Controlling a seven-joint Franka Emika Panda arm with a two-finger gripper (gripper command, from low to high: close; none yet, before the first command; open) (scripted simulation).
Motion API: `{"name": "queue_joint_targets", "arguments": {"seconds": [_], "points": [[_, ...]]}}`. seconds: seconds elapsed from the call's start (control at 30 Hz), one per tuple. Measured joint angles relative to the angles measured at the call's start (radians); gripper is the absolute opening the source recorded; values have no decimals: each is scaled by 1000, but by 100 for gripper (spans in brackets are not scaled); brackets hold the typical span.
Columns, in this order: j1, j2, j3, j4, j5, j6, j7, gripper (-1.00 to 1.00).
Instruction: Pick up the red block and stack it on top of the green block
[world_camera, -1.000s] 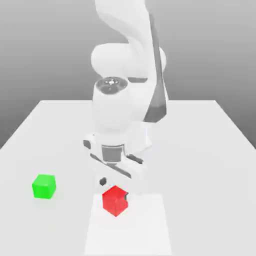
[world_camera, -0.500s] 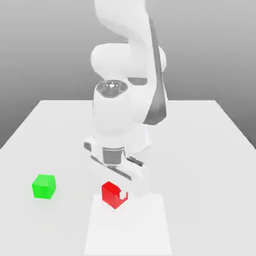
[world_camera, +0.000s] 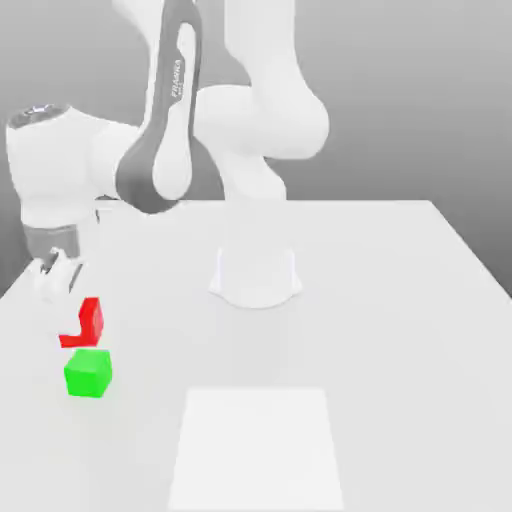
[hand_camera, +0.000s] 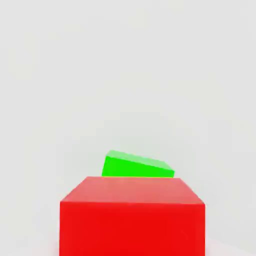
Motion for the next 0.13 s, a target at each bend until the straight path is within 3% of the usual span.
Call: {"name": "queue_joint_targets", "arguments": {"seconds": [0.03,0.13], "points": [[-9,35,15,2,20,33,-14,100],[-9,35,15,2,20,33,-14,100]]}}
